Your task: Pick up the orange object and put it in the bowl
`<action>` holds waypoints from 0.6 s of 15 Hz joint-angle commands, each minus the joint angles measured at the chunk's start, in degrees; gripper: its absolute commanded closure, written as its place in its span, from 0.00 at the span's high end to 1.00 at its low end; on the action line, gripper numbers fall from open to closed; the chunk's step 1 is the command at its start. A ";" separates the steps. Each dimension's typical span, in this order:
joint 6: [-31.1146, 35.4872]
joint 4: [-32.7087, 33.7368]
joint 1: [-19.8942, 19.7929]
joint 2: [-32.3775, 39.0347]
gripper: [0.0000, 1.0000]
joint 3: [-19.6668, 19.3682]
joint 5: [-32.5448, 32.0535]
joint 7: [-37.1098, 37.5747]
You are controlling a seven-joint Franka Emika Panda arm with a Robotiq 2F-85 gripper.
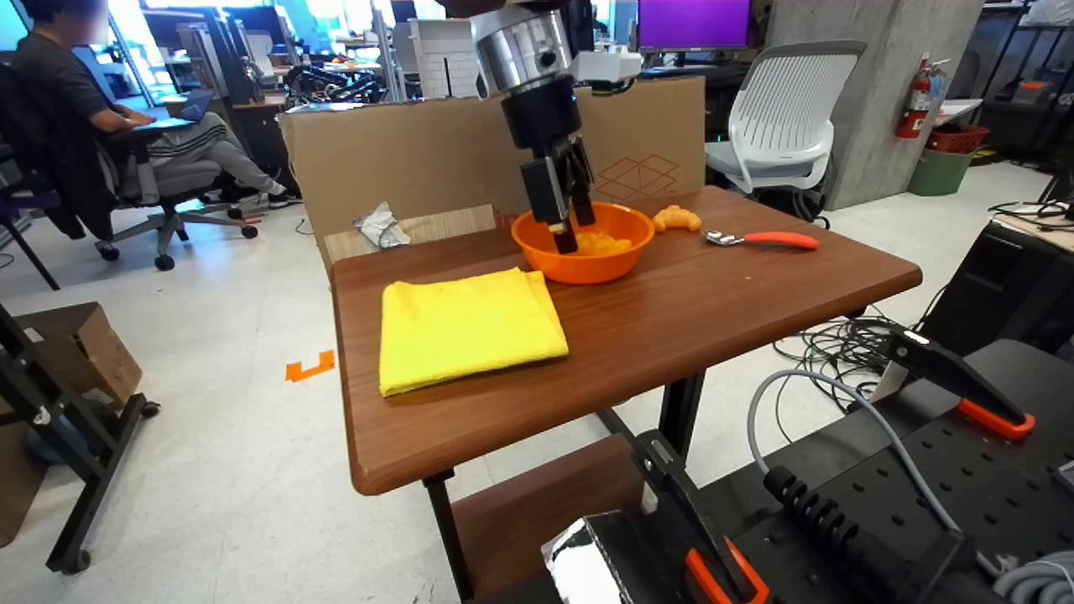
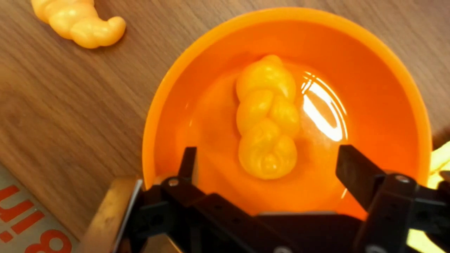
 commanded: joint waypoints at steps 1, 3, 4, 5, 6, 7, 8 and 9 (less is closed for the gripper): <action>-1.98 1.28 0.50 0.03 1.00 -0.16 -0.96 0.94; -1.41 0.18 0.42 -1.13 1.00 -0.01 -0.93 0.98; -0.95 -0.78 0.28 -2.23 1.00 0.18 -0.87 0.82; -0.61 -1.53 0.20 -3.14 1.00 0.33 -0.80 0.75; 0.06 -2.68 0.14 -4.54 1.00 0.48 -0.77 0.89; 0.45 -3.58 0.04 -5.76 1.00 0.65 -0.67 0.88; 0.78 -4.62 -0.06 -7.16 1.00 0.82 -0.59 0.85; 1.27 -5.66 -0.09 -8.54 1.00 0.92 -0.60 0.96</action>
